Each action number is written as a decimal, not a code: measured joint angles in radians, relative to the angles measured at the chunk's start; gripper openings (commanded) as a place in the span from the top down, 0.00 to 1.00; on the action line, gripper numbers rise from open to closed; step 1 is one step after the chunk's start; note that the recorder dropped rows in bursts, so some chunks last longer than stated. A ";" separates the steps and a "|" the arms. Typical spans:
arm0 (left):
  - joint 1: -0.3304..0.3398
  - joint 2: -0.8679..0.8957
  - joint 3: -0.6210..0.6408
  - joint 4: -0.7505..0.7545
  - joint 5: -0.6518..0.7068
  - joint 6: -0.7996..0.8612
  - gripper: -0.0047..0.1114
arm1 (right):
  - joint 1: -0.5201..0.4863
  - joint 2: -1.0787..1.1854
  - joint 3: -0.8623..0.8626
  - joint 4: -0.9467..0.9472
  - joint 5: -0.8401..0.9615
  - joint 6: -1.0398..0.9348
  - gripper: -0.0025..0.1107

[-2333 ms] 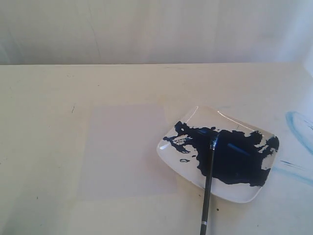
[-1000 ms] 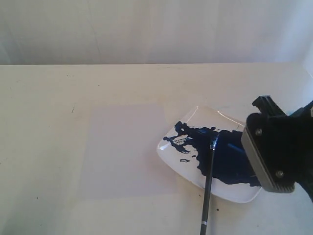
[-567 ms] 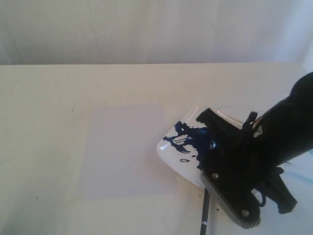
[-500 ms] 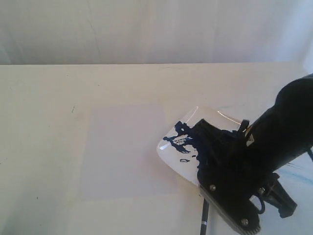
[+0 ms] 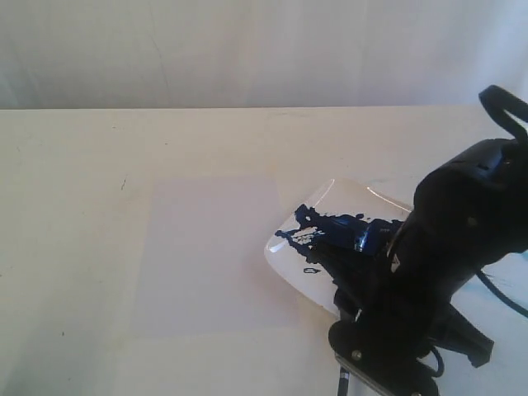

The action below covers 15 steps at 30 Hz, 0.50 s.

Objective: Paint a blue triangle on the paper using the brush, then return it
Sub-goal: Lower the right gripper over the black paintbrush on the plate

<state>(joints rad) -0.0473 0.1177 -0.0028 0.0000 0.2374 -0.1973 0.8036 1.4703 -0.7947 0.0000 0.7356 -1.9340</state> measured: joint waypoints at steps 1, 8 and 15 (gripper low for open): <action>0.000 0.000 0.000 0.000 0.000 0.000 0.96 | 0.000 0.003 0.000 0.000 -0.002 -0.011 0.55; 0.000 0.000 0.000 0.000 0.000 0.000 0.96 | 0.000 0.027 0.000 0.000 -0.067 -0.043 0.55; 0.000 0.000 0.000 0.000 0.000 0.000 0.96 | 0.050 0.087 0.000 0.000 -0.089 -0.064 0.55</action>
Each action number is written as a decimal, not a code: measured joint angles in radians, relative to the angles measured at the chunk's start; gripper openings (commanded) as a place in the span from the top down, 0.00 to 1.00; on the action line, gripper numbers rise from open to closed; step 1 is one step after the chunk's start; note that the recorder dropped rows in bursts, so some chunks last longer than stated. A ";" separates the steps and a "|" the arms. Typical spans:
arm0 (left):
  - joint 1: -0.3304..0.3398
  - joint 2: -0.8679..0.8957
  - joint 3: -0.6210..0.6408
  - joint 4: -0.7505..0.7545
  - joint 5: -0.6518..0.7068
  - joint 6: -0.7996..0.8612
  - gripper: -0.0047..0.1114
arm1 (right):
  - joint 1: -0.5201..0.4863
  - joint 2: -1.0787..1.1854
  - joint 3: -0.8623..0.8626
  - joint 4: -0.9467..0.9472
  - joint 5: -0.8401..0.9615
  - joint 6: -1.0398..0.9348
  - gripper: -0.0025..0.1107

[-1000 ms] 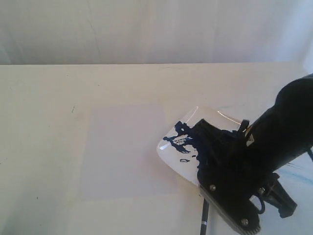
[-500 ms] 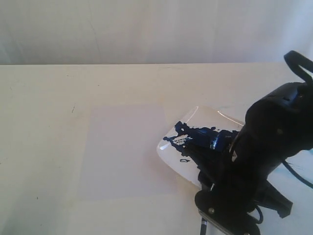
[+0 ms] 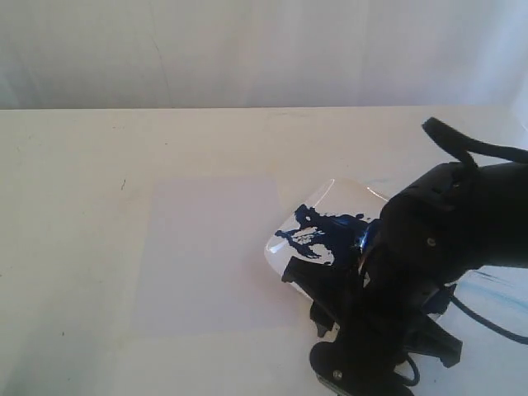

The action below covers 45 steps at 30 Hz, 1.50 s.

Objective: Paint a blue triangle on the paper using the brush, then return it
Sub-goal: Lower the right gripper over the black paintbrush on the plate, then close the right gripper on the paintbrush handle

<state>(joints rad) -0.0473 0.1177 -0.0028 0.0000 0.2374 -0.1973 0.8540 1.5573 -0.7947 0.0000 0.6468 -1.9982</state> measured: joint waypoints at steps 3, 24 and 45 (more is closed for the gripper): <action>0.000 0.000 0.000 0.000 0.000 0.000 0.96 | 0.007 0.021 0.000 0.000 -0.002 -0.002 0.55; 0.000 0.000 0.000 0.000 0.000 0.000 0.96 | 0.007 0.032 0.047 0.000 -0.076 -0.002 0.55; 0.000 0.000 0.000 0.000 0.000 0.000 0.96 | 0.007 0.091 0.047 0.000 -0.108 -0.002 0.56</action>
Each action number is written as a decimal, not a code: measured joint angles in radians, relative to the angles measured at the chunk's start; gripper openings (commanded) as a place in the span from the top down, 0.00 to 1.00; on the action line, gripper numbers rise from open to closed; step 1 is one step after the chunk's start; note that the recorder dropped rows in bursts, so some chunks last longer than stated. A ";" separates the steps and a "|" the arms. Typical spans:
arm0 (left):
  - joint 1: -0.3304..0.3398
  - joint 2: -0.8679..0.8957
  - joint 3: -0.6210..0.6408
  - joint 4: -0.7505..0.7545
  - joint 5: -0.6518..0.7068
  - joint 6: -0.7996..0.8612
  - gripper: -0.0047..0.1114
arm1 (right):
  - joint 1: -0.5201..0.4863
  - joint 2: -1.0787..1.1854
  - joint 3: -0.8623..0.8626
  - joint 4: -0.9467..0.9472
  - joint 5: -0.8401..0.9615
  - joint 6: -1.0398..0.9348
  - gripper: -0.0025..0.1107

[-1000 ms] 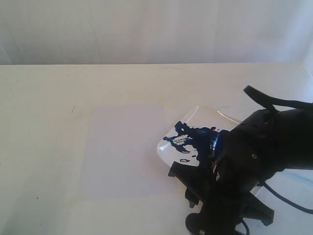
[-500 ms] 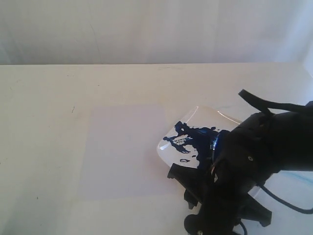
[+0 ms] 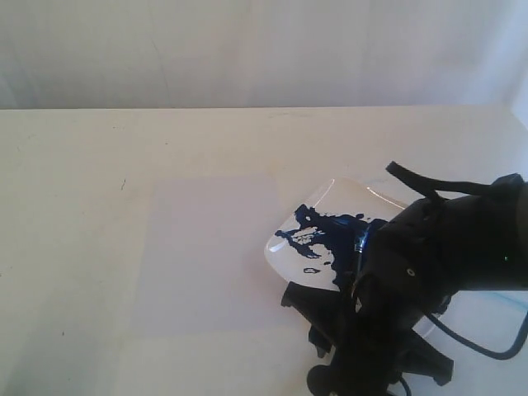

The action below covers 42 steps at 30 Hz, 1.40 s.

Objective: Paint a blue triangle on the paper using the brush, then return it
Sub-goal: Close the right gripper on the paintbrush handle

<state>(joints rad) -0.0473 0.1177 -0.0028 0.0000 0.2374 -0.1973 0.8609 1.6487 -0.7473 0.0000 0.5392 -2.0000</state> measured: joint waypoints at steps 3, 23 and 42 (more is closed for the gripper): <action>0.000 0.000 0.000 0.000 0.000 0.000 0.96 | 0.000 0.000 0.000 0.000 -0.001 0.000 0.56; 0.000 0.000 0.000 0.000 0.000 0.000 0.96 | 0.000 0.000 0.000 0.000 -0.001 0.000 0.73; 0.000 0.000 0.000 0.000 0.000 0.000 0.96 | 0.000 0.000 0.000 0.000 -0.004 0.000 0.78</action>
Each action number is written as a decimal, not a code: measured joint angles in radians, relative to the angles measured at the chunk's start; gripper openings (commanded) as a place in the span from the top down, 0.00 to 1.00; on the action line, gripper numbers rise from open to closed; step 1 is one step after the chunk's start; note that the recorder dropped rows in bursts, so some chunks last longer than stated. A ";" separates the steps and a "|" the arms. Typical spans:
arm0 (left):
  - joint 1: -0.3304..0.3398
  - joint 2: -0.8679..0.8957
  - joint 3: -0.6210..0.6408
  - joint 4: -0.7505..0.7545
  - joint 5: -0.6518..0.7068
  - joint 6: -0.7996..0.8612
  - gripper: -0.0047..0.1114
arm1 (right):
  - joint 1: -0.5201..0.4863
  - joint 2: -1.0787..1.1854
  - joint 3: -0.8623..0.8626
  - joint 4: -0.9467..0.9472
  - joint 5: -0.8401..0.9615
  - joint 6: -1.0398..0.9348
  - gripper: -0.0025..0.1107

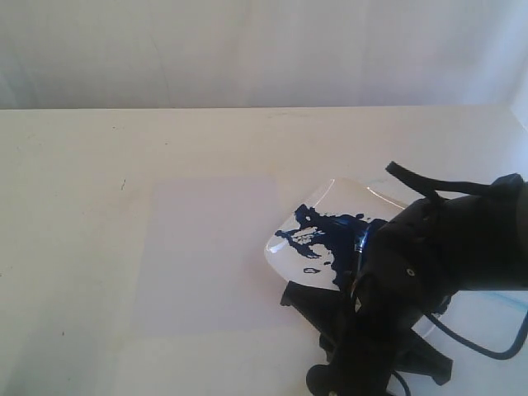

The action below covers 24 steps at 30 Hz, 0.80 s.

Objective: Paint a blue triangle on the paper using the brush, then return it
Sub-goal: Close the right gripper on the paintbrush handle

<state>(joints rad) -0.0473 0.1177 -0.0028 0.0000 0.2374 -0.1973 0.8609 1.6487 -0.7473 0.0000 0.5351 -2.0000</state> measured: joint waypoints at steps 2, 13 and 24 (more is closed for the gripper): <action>0.000 0.000 0.000 0.000 0.000 0.000 0.96 | 0.000 0.000 0.000 0.000 -0.001 0.000 0.78; 0.000 0.000 0.000 0.000 0.000 0.000 0.96 | 0.005 0.000 0.000 0.000 -0.007 0.000 0.78; 0.000 0.000 0.000 0.000 0.000 0.000 0.96 | 0.005 0.000 0.000 0.000 -0.005 0.000 0.79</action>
<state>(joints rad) -0.0473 0.1177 -0.0028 0.0000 0.2374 -0.1973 0.8654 1.6487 -0.7473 0.0000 0.5296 -2.0000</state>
